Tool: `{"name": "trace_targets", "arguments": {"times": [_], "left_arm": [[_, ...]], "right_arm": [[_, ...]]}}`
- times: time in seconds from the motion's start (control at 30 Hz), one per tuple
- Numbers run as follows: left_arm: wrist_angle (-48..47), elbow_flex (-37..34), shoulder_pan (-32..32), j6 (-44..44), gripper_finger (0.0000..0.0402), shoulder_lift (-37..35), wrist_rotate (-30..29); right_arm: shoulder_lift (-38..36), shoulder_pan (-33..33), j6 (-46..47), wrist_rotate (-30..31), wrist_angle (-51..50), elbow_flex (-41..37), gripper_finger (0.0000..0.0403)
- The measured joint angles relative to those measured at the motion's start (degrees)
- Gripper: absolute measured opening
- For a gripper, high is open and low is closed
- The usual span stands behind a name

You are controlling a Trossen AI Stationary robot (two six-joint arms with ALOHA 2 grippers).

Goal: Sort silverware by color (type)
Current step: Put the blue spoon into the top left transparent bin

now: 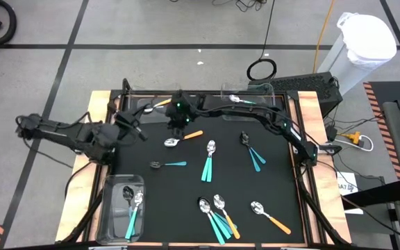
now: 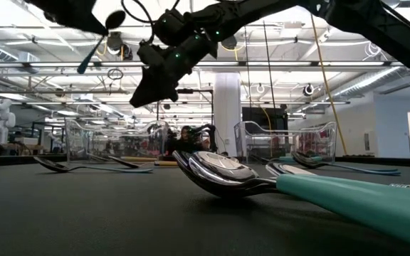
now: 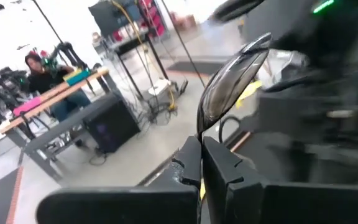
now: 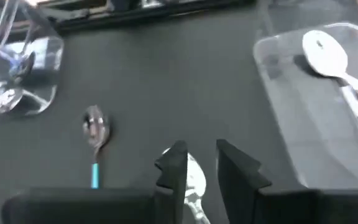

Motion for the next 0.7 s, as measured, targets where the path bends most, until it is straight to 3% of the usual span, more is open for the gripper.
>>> {"name": "trace_targets", "arguments": {"times": [0.2, 0.47, 0.7], "left_arm": [[-2.47, 0.00, 11.94, -1.42, 0.0000, 0.17, 13.17], [-0.73, 0.00, 25.92, 1.55, 0.0000, 3.89, 27.22], [-1.16, 4.42, 37.23, 5.63, 0.0000, 15.91, 36.34]], "right_arm": [[-5.58, 1.62, -0.64, 10.50, 3.76, -8.44, 0.0035], [-27.72, 1.27, 3.31, 11.53, 28.63, -43.08, 0.0002], [-42.24, 3.17, 9.72, 11.78, 40.32, -65.82, 0.0000]]}}
